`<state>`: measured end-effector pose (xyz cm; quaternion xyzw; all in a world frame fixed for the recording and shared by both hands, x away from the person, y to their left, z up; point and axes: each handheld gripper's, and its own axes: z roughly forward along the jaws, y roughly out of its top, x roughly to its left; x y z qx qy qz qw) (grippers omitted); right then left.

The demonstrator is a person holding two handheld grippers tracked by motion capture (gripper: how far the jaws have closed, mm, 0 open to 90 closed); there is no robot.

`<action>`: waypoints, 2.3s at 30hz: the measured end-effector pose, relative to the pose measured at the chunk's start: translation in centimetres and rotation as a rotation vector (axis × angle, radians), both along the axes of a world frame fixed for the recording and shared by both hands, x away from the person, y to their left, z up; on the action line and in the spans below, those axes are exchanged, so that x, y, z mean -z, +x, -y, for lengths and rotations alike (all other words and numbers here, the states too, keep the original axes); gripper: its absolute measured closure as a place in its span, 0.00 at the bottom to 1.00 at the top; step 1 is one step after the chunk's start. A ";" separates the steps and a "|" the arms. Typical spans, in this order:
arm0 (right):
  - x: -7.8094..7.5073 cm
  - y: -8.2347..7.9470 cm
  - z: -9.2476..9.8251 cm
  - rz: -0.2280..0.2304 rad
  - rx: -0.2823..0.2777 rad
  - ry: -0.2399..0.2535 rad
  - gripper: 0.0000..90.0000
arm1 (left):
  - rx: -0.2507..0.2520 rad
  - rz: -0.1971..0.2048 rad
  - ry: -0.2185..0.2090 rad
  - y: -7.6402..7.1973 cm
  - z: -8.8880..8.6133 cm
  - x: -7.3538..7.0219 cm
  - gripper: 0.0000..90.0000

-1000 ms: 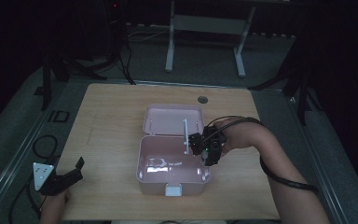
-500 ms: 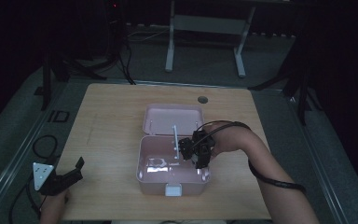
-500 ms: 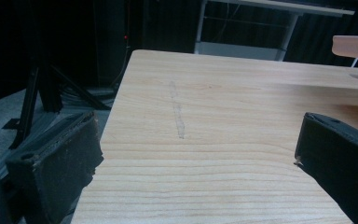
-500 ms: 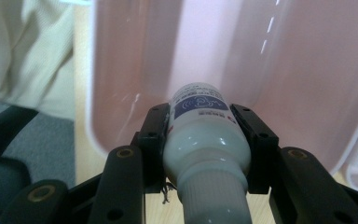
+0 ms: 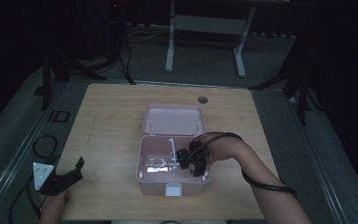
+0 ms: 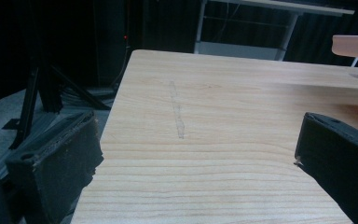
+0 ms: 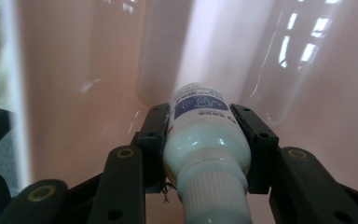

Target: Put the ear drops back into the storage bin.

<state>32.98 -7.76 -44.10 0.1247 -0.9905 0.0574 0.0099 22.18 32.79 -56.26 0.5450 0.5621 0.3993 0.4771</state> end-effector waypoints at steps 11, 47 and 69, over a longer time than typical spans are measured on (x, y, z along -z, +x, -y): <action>2.2 0.4 -0.5 -0.007 -0.017 -0.017 0.66 | 0.000 0.002 0.003 0.0 0.0 0.0 0.01; 2.5 0.2 -0.5 -0.018 0.048 -0.040 0.57 | -0.002 -0.001 0.007 0.0 0.1 0.0 0.01; -4.9 1.2 2.1 0.070 0.207 0.197 0.23 | -0.005 -0.002 0.007 0.0 0.1 0.0 0.01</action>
